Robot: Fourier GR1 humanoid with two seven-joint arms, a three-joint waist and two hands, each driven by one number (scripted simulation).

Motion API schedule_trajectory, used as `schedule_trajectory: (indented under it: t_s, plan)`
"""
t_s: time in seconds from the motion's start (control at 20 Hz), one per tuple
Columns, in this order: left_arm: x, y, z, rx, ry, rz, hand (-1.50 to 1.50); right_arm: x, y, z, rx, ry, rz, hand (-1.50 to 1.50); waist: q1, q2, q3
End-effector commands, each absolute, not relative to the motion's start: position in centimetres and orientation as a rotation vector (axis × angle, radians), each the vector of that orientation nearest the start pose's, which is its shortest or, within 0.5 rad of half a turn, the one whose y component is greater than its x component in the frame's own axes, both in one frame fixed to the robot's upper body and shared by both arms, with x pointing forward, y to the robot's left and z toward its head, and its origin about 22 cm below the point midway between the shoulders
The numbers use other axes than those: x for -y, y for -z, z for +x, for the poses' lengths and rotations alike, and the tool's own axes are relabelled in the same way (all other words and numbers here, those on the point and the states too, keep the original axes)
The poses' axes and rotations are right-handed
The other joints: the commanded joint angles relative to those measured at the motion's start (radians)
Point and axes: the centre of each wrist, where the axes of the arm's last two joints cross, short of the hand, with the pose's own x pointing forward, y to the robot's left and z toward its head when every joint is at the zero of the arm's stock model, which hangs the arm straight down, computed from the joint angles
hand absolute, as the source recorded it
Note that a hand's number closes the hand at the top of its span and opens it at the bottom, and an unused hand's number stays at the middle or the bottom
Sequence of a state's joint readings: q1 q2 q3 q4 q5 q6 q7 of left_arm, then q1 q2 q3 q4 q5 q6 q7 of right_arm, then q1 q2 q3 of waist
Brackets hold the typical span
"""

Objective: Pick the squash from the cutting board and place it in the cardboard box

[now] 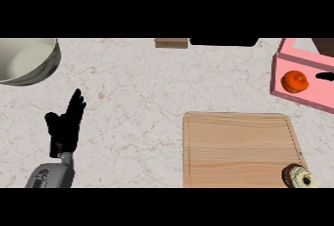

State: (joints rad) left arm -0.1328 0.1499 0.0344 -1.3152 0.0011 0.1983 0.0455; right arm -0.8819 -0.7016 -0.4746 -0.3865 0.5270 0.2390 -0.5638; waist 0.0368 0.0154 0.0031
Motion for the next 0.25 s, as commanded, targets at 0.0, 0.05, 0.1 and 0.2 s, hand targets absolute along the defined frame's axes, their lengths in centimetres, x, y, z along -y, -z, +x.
schedule_trajectory:
  t_s: [0.0,0.05,0.1,0.2]
  plan:
    - [-26.6,2.4,26.2,1.408,-0.032,0.269,0.00,47.3,-13.1,37.8,1.790,-0.311,-0.396,-1.50,0.005,-0.002,0.001]
    - [-27.4,1.5,26.9,1.407,-0.036,0.272,0.00,48.9,-15.6,37.3,1.815,-0.269,-0.372,-1.50,-0.002,-0.003,0.000]
    - [-27.6,2.8,27.0,1.401,-0.035,0.283,0.00,49.6,-14.8,36.6,1.817,-0.233,-0.385,-1.50,-0.003,0.004,0.000]
    - [-26.9,2.8,26.4,1.417,-0.034,0.281,0.00,51.5,-15.4,35.2,1.821,-0.176,-0.385,-1.50,0.005,0.005,0.001]
